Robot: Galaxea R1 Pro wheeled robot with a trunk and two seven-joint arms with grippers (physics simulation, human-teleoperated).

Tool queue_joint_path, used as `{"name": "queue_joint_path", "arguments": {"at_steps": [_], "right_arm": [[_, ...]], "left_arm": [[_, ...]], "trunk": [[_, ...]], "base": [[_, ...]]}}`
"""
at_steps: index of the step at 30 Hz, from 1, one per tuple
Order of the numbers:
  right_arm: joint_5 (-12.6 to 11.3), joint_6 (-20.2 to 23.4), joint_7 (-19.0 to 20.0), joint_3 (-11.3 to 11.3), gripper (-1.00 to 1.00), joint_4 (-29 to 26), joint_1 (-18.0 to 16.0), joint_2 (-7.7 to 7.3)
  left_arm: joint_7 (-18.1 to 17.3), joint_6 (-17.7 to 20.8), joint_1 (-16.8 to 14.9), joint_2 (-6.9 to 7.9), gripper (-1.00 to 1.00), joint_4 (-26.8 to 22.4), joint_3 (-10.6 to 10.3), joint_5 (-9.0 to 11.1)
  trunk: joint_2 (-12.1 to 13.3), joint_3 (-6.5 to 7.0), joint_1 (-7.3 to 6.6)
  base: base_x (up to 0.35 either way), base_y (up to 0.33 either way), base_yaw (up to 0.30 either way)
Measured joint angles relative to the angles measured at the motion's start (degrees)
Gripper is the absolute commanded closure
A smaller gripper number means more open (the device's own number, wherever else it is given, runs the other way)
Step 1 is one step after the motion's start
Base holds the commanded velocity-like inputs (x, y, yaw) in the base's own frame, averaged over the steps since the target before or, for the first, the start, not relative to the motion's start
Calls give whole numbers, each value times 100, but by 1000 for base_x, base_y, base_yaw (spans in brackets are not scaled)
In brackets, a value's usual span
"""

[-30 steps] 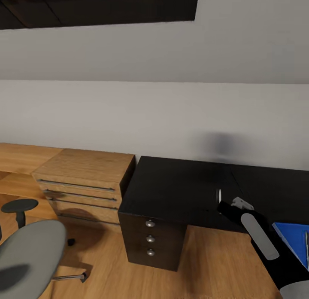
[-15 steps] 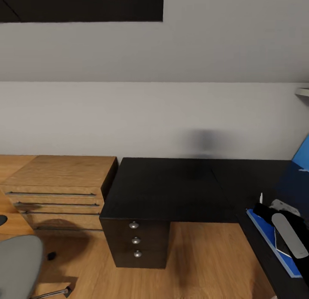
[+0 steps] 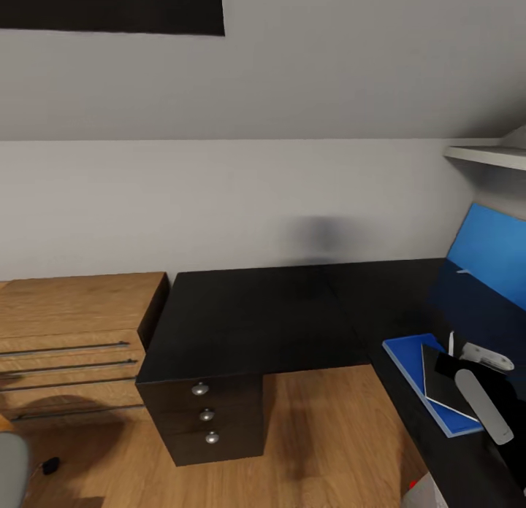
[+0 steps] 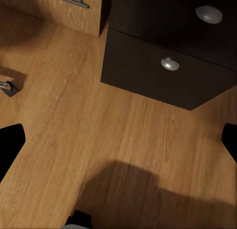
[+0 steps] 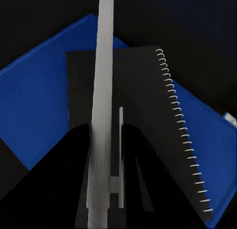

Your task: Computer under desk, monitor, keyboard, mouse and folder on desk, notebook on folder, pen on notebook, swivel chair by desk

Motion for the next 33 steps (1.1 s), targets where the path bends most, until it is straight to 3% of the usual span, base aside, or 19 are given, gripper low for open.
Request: {"name": "queue_joint_path", "arguments": {"at_steps": [4, 13, 33], "right_arm": [[227, -6, -8, 46, 100, 33, -1, 7], [325, -14, 6, 70, 100, 111, -1, 14], [337, -29, 25, 144, 100, 285, -2, 22]], "left_arm": [[2, 0, 1, 0, -100, -1, 3, 2], [2, 0, 1, 0, -100, -1, 4, 2], [1, 0, 1, 0, -100, -10, 12, 12]], "trunk": [[0, 0, 0], [0, 0, 0], [-801, -359, 439]], "base": [[0, 0, -15], [0, 0, -1], [0, 0, 0]]}}
